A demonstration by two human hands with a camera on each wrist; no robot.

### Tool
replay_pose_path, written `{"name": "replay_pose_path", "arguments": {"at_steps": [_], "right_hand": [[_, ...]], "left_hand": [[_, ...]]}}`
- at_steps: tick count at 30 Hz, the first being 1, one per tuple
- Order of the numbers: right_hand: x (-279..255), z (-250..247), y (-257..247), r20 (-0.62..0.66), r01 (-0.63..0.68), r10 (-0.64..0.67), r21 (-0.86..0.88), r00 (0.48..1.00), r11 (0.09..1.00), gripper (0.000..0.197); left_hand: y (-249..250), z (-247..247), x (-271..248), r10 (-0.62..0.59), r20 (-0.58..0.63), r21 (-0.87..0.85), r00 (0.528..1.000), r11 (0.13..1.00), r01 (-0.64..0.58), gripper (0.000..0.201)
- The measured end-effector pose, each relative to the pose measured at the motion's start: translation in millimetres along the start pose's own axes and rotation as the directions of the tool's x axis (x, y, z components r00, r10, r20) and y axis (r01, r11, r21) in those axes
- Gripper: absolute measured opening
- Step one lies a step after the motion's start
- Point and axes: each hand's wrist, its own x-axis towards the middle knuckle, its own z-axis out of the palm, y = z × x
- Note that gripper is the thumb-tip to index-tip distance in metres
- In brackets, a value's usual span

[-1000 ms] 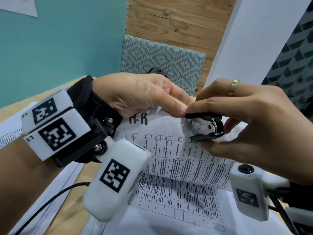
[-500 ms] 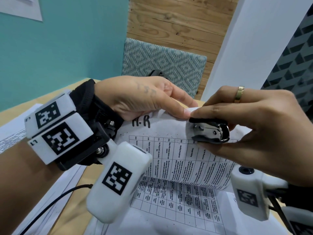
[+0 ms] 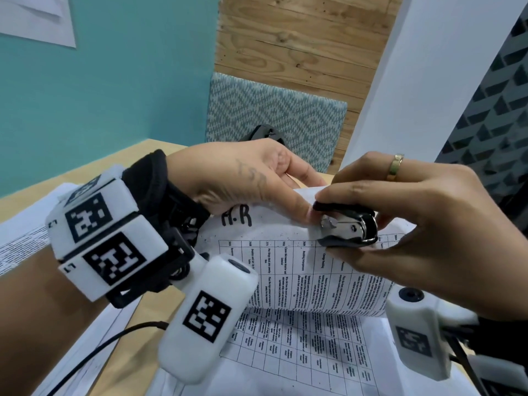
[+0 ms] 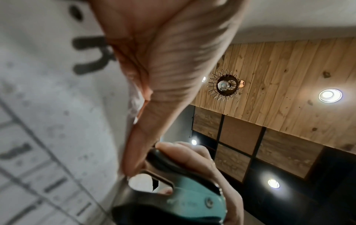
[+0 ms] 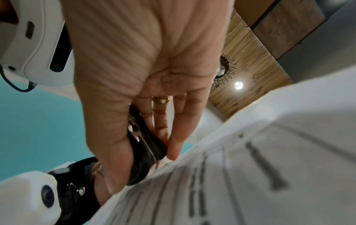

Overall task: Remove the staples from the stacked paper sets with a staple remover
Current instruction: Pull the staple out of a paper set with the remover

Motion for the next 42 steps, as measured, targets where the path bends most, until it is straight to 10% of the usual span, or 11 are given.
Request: {"name": "replay_pose_path", "arguments": {"at_steps": [21,32,42], "right_hand": [[-2,7,3,-0.179,-0.019,0.007,-0.068,0.984,0.997,0.015],[0,11,6,-0.338,-0.138,0.158,0.081,0.928,0.987,0.02],[0,1,6,-0.305,-0.107,0.167,0.203,0.938,0.973,0.022]], "left_hand": [[-4,0,5,-0.01,-0.06,-0.133,0.998,0.991,0.001,0.04],[-3,11,6,0.132,-0.306,0.05,0.943,0.991,-0.123,0.022],[1,8,7,0.033,-0.176,-0.318,0.984,0.944,-0.089,0.022]]}}
